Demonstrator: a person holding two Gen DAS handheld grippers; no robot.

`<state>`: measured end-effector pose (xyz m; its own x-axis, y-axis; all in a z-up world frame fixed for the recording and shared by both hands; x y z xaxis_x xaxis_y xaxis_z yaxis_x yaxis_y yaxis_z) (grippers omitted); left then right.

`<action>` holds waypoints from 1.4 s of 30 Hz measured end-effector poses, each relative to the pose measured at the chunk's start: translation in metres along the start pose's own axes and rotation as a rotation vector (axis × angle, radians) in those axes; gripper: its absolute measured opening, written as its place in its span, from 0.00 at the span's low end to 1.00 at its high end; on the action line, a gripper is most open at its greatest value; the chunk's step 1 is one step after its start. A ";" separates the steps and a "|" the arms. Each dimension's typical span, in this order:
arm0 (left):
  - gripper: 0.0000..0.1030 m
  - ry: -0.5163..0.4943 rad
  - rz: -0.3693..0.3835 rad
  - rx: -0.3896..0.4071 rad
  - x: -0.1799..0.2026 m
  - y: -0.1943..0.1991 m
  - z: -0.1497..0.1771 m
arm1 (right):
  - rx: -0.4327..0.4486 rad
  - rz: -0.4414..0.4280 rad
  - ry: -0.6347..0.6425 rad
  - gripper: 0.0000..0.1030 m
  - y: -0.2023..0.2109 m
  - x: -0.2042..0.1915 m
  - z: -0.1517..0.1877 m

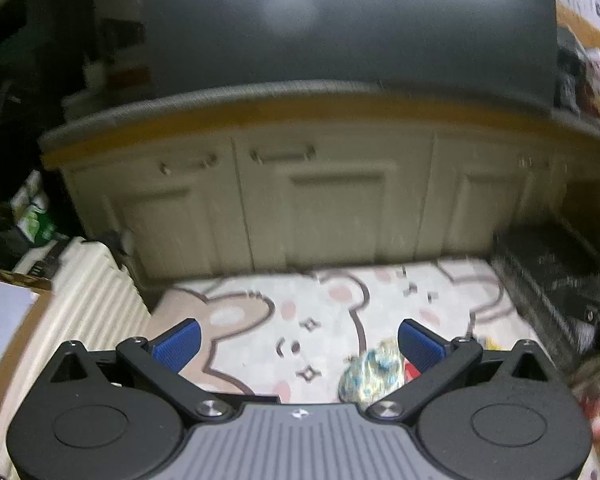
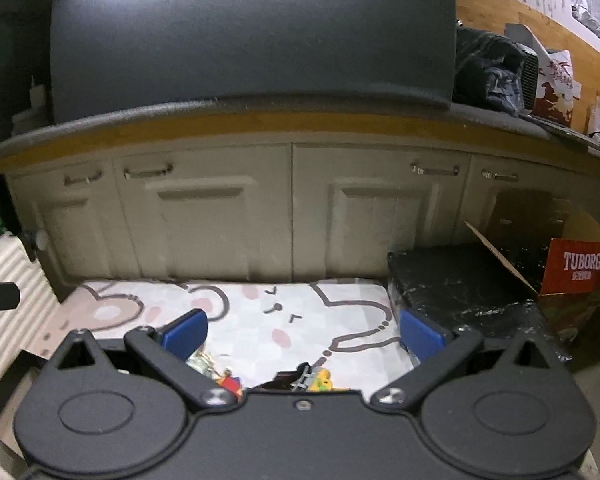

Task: Organize objects
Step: 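Move both tools toward the pile of items on the bed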

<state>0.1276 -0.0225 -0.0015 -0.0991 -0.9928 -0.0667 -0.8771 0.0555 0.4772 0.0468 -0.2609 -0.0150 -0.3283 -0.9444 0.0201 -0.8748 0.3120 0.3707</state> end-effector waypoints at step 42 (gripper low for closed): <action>1.00 -0.246 0.549 -0.409 0.052 -0.113 0.177 | -0.323 -0.060 -0.178 0.90 -0.114 0.012 0.169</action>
<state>0.1383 -0.0612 -0.2134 -0.6193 -0.7782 0.1043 -0.4295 0.4470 0.7847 0.0821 -0.2906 -0.2139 -0.3620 -0.9180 -0.1619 -0.7461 0.1812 0.6407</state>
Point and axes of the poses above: each gripper's, at about its wrist camera, not at the fingertips, and y roughly against the way its jaws point, x to its right, z to its underside, the point moved 4 cm from there along -y, roughly the way its jaws point, and after that the axes turned 10 degrees about x, right-handed, at the moved point
